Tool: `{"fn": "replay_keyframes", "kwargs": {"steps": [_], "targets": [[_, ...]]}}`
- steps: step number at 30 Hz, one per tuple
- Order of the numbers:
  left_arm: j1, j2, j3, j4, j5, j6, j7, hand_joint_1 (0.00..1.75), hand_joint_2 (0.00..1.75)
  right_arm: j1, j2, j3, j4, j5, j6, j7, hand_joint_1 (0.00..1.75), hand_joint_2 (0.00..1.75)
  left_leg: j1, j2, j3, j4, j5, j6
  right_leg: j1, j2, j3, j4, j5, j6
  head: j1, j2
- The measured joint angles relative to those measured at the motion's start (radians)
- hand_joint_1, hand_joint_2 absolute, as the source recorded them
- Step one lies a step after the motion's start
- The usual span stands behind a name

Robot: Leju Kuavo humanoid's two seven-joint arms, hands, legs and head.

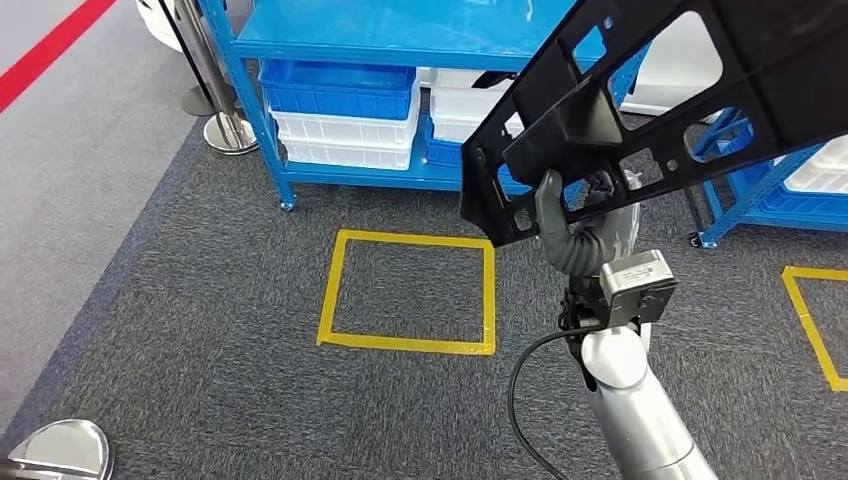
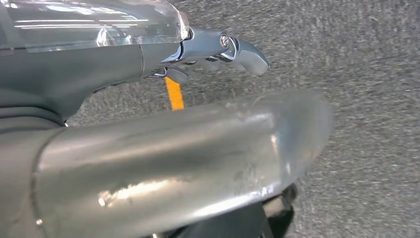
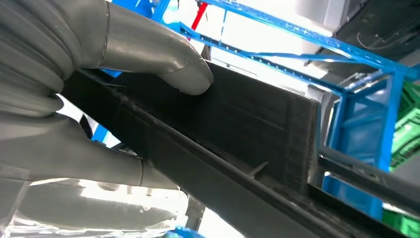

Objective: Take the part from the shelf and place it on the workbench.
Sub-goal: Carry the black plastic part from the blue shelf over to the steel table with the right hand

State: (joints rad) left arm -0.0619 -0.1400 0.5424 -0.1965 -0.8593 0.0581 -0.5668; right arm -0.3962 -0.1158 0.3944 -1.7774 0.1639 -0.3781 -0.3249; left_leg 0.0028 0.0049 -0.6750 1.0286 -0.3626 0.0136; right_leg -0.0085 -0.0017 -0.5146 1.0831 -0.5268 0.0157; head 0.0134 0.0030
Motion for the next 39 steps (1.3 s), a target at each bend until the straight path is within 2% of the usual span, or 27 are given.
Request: {"fn": "replay_keyframes", "kwargs": {"steps": [1,2,4,5,6,8,9,10,11,12,13,14,16,17,19,21,24,25,26,27,29,31,32,34,35,37,39], "targets": [[0.000,0.000,0.000,0.000,-0.004,0.002,0.000,0.00,0.00,0.003,0.000,0.000,-0.004,0.007,-0.008,-0.004,1.75,1.75,0.000,0.000,-0.003,-0.003,0.012,-0.005,0.004,0.001,0.031,-0.052,-0.017,-0.005,0.001,0.000],[0.001,0.000,-0.001,0.000,-0.007,0.004,0.001,0.00,0.00,0.007,0.000,-0.001,-0.008,0.014,-0.016,-0.008,1.75,1.75,0.000,-0.001,-0.004,-0.009,0.025,-0.011,0.007,0.001,0.043,-0.081,-0.024,-0.009,0.003,0.000],[0.004,0.000,-0.001,0.000,-0.011,0.007,0.002,0.00,0.00,0.020,0.000,-0.002,-0.011,0.023,-0.029,-0.014,1.75,1.75,0.001,-0.003,-0.013,-0.015,0.033,-0.022,0.004,-0.002,0.026,-0.091,-0.003,-0.023,0.004,0.000],[0.005,0.000,-0.001,0.000,-0.011,0.008,0.003,0.00,0.00,0.026,0.001,-0.002,-0.012,0.025,-0.032,-0.015,1.75,1.75,0.001,-0.004,-0.022,0.000,0.008,-0.027,0.001,-0.004,0.014,-0.094,0.009,-0.032,0.002,0.000],[0.007,0.001,-0.001,0.000,-0.012,0.009,0.004,0.00,0.00,0.031,0.002,-0.003,-0.013,0.027,-0.034,-0.017,1.75,1.75,0.002,-0.005,-0.035,0.033,-0.038,-0.031,-0.002,-0.005,-0.001,-0.096,0.023,-0.039,-0.001,0.000],[0.009,0.001,-0.001,0.000,-0.011,0.013,0.011,0.00,0.00,0.042,0.004,-0.005,-0.016,0.038,-0.047,-0.022,1.75,1.75,0.005,-0.006,-0.059,0.148,-0.142,-0.038,-0.001,-0.006,-0.031,-0.095,0.048,-0.047,-0.006,0.000],[0.010,0.001,-0.001,0.000,-0.011,0.017,0.016,0.00,0.00,0.049,0.004,-0.007,-0.017,0.047,-0.057,-0.025,1.75,1.75,0.005,-0.005,-0.067,0.212,-0.165,-0.040,0.000,-0.007,-0.047,-0.094,0.060,-0.047,-0.006,0.000],[0.010,0.001,-0.001,0.000,-0.010,0.023,0.022,0.00,0.00,0.060,0.004,-0.011,-0.018,0.059,-0.069,-0.029,1.75,1.75,0.006,-0.005,-0.068,0.263,-0.158,-0.042,0.001,-0.008,-0.064,-0.092,0.072,-0.046,-0.006,0.000],[0.010,0.002,-0.001,0.000,-0.010,0.029,0.028,0.00,0.00,0.073,0.004,-0.014,-0.020,0.071,-0.081,-0.034,1.75,1.75,0.006,-0.005,-0.058,0.289,-0.128,-0.042,0.002,-0.009,-0.080,-0.089,0.083,-0.045,-0.006,0.000],[0.010,0.003,-0.001,0.000,-0.009,0.035,0.033,0.00,0.00,0.090,0.004,-0.019,-0.023,0.083,-0.093,-0.039,1.75,1.75,0.006,-0.006,-0.032,0.283,-0.091,-0.040,0.003,-0.010,-0.097,-0.086,0.093,-0.043,-0.006,0.000],[0.011,0.004,-0.001,0.000,-0.007,0.042,0.040,0.00,0.00,0.109,0.004,-0.023,-0.027,0.093,-0.107,-0.047,1.75,1.75,0.005,-0.006,0.013,0.239,-0.070,-0.036,0.003,-0.011,-0.111,-0.081,0.102,-0.041,-0.006,0.000],[0.011,0.006,0.000,0.000,-0.006,0.049,0.046,0.00,0.00,0.128,0.004,-0.029,-0.033,0.101,-0.121,-0.056,1.75,1.75,0.003,-0.007,0.074,0.164,-0.077,-0.030,0.005,-0.011,-0.122,-0.077,0.110,-0.037,-0.006,0.000],[0.010,0.009,0.003,0.000,-0.005,0.063,0.061,0.00,0.00,0.167,0.006,-0.044,-0.047,0.105,-0.151,-0.082,1.75,1.75,-0.001,-0.007,0.176,0.015,-0.135,-0.018,0.007,-0.013,-0.133,-0.070,0.123,-0.028,-0.006,0.000],[0.011,0.010,0.004,0.000,-0.006,0.070,0.070,0.00,0.00,0.185,0.008,-0.052,-0.053,0.102,-0.164,-0.096,1.75,1.75,-0.004,-0.007,0.200,-0.028,-0.158,-0.014,0.007,-0.014,-0.135,-0.070,0.130,-0.022,-0.005,0.000],[0.014,0.012,0.008,0.000,-0.011,0.079,0.087,0.00,0.00,0.220,0.013,-0.065,-0.063,0.092,-0.179,-0.118,1.75,1.75,-0.002,-0.005,0.202,-0.049,-0.158,-0.002,0.005,-0.014,-0.138,-0.070,0.140,-0.010,-0.005,0.000],[0.019,0.017,0.009,0.000,-0.012,0.086,0.101,0.00,0.00,0.252,0.016,-0.078,-0.070,0.080,-0.186,-0.130,1.75,1.75,0.004,0.003,0.193,-0.056,-0.140,0.013,0.003,-0.007,-0.156,-0.037,0.109,0.000,-0.004,0.000],[0.022,0.023,0.011,0.000,-0.013,0.092,0.112,0.00,0.00,0.290,0.018,-0.104,-0.080,0.063,-0.191,-0.141,1.75,1.75,0.005,0.016,0.168,-0.055,-0.116,0.020,-0.004,-0.001,-0.226,0.149,-0.012,0.013,-0.002,0.000],[0.023,0.023,0.011,0.000,-0.013,0.092,0.113,0.00,0.00,0.301,0.018,-0.113,-0.081,0.058,-0.191,-0.144,1.75,1.75,0.005,0.021,0.159,-0.053,-0.111,0.019,-0.005,-0.001,-0.240,0.200,-0.034,0.016,-0.002,0.000],[0.024,0.024,0.011,0.000,-0.014,0.092,0.114,0.00,0.00,0.312,0.018,-0.122,-0.082,0.054,-0.192,-0.146,1.75,1.75,0.005,0.027,0.151,-0.049,-0.108,0.018,-0.006,-0.002,-0.235,0.215,-0.037,0.018,-0.002,0.000],[0.025,0.024,0.011,0.000,-0.016,0.092,0.114,0.00,0.00,0.321,0.018,-0.130,-0.084,0.050,-0.192,-0.148,1.75,1.75,0.006,0.034,0.144,-0.045,-0.107,0.017,-0.007,-0.005,-0.209,0.190,-0.024,0.020,-0.002,0.000],[0.027,0.025,0.012,0.000,-0.024,0.092,0.115,0.00,0.00,0.335,0.019,-0.147,-0.093,0.045,-0.192,-0.154,1.75,1.75,0.005,0.048,0.136,-0.033,-0.108,0.011,-0.009,-0.030,-0.118,0.057,0.018,0.021,-0.001,0.000],[0.027,0.026,0.012,0.000,-0.032,0.093,0.116,0.00,0.00,0.346,0.021,-0.164,-0.103,0.041,-0.191,-0.160,1.75,1.75,0.000,0.060,0.130,-0.019,-0.113,-0.001,-0.005,-0.052,-0.061,-0.040,0.036,0.010,-0.001,0.000],[0.026,0.027,0.012,0.000,-0.036,0.093,0.116,0.00,0.00,0.352,0.022,-0.172,-0.106,0.040,-0.191,-0.161,1.75,1.75,-0.003,0.066,0.129,-0.015,-0.115,-0.007,-0.002,-0.054,-0.056,-0.055,0.035,0.001,-0.001,0.000],[0.025,0.028,0.012,0.000,-0.041,0.093,0.117,0.00,0.00,0.364,0.023,-0.187,-0.111,0.037,-0.190,-0.161,1.75,1.75,-0.003,0.076,0.128,-0.012,-0.117,-0.019,-0.001,-0.034,-0.062,-0.054,0.040,-0.017,-0.002,0.000],[0.025,0.028,0.012,0.000,-0.042,0.093,0.117,0.00,0.00,0.368,0.023,-0.193,-0.113,0.037,-0.188,-0.162,1.75,1.75,-0.001,0.070,0.125,-0.004,-0.126,-0.025,-0.001,-0.026,-0.065,-0.055,0.044,-0.025,-0.002,0.000],[0.026,0.029,0.011,0.000,-0.044,0.093,0.118,0.00,0.00,0.370,0.024,-0.199,-0.117,0.036,-0.186,-0.162,1.75,1.75,0.002,0.037,0.098,0.064,-0.178,-0.034,-0.003,-0.010,-0.070,-0.057,0.051,-0.038,-0.004,0.000],[0.028,0.029,0.011,0.000,-0.044,0.093,0.118,0.00,0.00,0.373,0.025,-0.202,-0.119,0.035,-0.186,-0.161,1.75,1.75,0.003,0.011,0.043,0.197,-0.249,-0.036,0.001,0.009,-0.078,-0.056,0.056,-0.046,-0.006,0.000]]}}
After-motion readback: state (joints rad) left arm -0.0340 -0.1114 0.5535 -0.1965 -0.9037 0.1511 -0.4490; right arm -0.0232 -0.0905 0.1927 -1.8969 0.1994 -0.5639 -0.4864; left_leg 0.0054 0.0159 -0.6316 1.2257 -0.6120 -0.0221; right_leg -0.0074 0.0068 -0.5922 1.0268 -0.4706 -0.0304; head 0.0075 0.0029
